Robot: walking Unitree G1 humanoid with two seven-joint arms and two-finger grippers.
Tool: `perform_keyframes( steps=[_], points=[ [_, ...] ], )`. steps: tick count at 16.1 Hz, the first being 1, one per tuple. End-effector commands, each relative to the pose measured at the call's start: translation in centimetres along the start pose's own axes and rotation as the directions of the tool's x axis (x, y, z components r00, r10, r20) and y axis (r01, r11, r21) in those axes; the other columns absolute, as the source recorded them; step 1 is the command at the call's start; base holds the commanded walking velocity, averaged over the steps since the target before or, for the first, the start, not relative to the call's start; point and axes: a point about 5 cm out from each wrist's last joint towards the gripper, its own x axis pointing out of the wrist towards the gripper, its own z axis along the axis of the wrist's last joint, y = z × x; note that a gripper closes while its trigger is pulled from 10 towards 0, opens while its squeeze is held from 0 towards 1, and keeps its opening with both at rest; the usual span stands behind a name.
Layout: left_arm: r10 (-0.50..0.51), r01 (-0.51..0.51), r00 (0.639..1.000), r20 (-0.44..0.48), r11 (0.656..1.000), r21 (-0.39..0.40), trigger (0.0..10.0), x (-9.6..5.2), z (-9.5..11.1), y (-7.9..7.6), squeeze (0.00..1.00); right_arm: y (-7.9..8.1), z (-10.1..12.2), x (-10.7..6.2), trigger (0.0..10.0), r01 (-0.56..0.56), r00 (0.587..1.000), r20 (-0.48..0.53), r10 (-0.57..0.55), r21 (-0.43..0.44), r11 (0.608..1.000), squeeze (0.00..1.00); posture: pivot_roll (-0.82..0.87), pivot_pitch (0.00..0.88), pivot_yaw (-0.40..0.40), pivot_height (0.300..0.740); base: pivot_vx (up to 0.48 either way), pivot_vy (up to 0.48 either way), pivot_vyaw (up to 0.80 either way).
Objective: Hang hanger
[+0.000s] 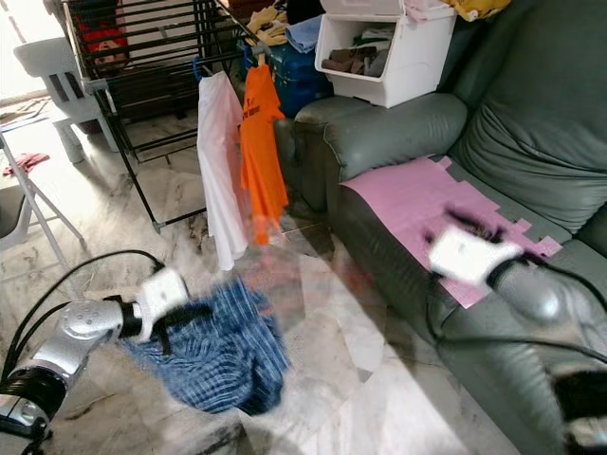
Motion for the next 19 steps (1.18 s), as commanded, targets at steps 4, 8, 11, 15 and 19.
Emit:
perform_keyframes(
  steps=[4,8,11,15,19],
  points=[
    [0.114,-0.036,0.954,0.275,0.96,-0.276,0.0,0.6,3.4,1.2,0.0,5.1,3.5,0.8,10.0,-0.195,0.965,0.22,0.141,0.25,0.948,1.0,-0.15,0.0,0.042,0.74,0.0,0.0,0.0],
    [0.04,0.079,0.9,0.434,0.964,-0.254,0.0,1.0,6.8,0.5,0.0,8.2,3.7,0.3,10.0,-0.332,0.935,0.238,0.262,0.336,0.881,1.0,-0.14,0.0,0.041,0.74,0.0,0.0,0.0],
    [-0.065,0.18,0.862,0.502,0.967,-0.182,0.0,0.5,8.4,0.0,0.0,8.9,3.4,-0.2,10.0,-0.374,0.924,0.245,0.295,0.41,0.832,1.0,-0.14,0.0,0.045,0.74,0.0,0.0,0.0],
    [-0.148,0.181,0.905,0.398,0.983,-0.045,0.0,-0.1,7.7,-0.5,0.0,8.4,1.5,-0.4,10.0,-0.29,0.957,0.146,0.251,0.544,0.787,0.0,-0.14,0.0,0.046,0.74,0.0,0.0,0.0],
    [-0.274,0.284,0.868,0.415,0.958,0.037,0.0,-0.5,9.4,-1.9,0.0,9.2,0.9,-0.8,10.0,-0.329,0.941,0.136,0.31,0.585,0.741,0.0,-0.14,0.0,0.043,0.74,0.0,0.0,0.0]
  ],
)
